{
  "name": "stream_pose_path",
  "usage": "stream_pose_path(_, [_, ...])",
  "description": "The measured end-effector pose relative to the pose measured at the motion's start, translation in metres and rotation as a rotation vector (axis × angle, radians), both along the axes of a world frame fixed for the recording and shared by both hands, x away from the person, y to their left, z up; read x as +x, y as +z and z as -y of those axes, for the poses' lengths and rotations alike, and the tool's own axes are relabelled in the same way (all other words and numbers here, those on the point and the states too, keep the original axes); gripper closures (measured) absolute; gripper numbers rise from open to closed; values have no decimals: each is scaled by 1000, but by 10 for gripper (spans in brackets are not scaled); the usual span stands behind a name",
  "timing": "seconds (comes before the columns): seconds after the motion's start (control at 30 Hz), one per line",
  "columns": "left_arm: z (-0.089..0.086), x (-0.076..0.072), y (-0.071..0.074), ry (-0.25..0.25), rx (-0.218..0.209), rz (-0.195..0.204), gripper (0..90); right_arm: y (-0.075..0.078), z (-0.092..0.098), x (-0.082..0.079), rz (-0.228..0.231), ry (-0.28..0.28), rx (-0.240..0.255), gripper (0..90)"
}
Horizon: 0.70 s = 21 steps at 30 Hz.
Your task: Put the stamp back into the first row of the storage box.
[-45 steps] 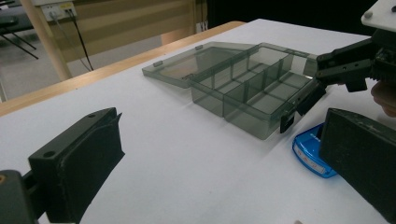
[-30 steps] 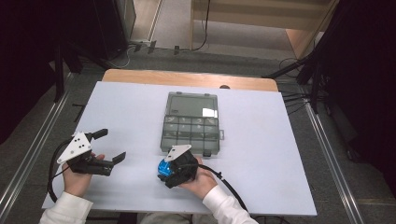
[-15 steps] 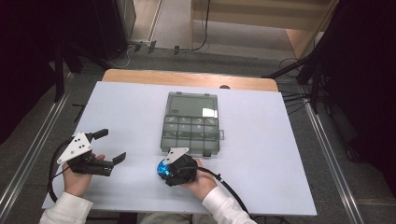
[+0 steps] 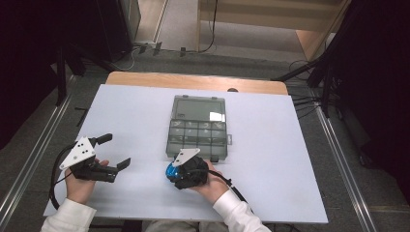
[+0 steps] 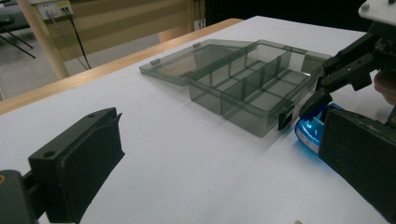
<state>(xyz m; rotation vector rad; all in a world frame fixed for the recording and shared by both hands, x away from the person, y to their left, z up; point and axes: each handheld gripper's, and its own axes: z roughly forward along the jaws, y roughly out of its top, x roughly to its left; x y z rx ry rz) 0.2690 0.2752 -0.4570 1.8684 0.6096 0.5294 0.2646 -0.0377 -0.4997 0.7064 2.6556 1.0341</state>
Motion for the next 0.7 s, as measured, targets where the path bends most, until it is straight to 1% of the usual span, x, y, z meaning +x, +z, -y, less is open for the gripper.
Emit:
stream_pose_path(0.17, [0, 0, 0, 2, 0, 0, 0, 9, 8, 4, -2, -12, 21, 426])
stream_pose_path(0.27, [0, 0, 0, -1, 0, -2, 0, 15, 10, 7, -3, 3, 27, 427])
stream_pose_path(0.37, [0, 1, -1, -4, 0, -4, 0, 22, 12, 10, 10, 12, 27, 427])
stream_pose_path(0.47, [0, 1, 0, -3, 1, -5, 0, 30, 13, 13, 15, 6, 33, 427])
stream_pose_path(0.53, [0, 1, 0, -3, 0, -5, 0, 35, 14, 15, 29, 13, 38, 427])
stream_pose_path(0.7, [0, 1, -1, -6, 6, -9, 0, 45, 17, 23, 23, 16, 48, 426])
